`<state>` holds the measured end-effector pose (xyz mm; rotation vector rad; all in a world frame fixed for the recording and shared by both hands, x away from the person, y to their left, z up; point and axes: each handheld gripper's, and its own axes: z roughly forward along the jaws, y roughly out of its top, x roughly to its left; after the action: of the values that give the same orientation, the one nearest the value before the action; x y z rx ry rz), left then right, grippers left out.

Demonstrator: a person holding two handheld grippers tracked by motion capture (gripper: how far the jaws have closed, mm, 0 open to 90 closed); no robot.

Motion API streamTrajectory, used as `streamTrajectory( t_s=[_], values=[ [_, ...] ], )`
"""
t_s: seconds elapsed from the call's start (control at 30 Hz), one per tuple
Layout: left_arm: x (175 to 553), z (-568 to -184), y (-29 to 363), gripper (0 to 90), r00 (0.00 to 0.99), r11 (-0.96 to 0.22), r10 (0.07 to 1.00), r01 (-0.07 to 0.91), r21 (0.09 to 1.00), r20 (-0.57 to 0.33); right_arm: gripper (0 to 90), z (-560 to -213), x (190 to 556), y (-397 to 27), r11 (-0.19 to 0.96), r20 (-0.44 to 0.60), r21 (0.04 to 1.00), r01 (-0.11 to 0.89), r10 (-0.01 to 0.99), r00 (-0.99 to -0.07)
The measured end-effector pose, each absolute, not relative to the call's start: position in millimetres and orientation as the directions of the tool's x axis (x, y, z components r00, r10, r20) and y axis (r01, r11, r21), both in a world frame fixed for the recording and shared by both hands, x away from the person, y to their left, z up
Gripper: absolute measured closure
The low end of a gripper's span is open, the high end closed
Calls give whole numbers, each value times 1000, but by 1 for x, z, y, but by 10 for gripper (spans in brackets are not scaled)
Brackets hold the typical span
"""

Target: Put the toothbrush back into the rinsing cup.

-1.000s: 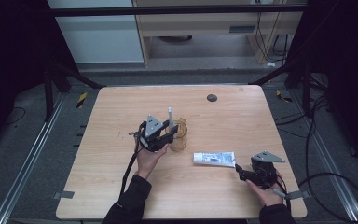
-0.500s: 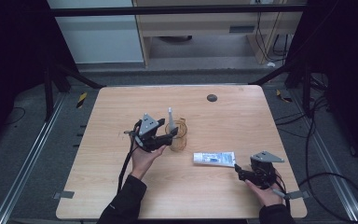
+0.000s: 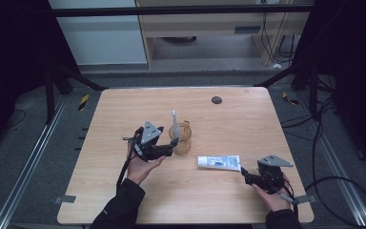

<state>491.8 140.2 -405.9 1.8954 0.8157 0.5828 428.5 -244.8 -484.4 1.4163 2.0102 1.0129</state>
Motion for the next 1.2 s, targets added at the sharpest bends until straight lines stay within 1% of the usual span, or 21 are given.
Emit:
streamTrajectory(
  t_s=[0.07,0.33,0.73,0.97,1.07,1.2],
  values=[
    [488,-407,145,279,664,-340,745,291,894,67,278,-485,429,-245,197,28,790,581,934,-356],
    [469,-413,175,270,647,-354,760,328,876,65,282,-484,429,-244,190,34,794,578,935,-354],
    [439,-442,236,283,562,-329,826,424,844,40,315,-481,430,-241,193,37,797,573,930,-365],
    [426,-458,261,301,490,-300,872,496,815,22,338,-476,431,-229,188,59,797,574,922,-383],
    [426,-463,268,355,462,-303,886,512,804,39,358,-474,433,-223,192,58,800,569,919,-391],
    [432,-469,272,373,439,-293,898,525,799,40,393,-472,436,-213,194,69,797,572,912,-405]
  ],
)
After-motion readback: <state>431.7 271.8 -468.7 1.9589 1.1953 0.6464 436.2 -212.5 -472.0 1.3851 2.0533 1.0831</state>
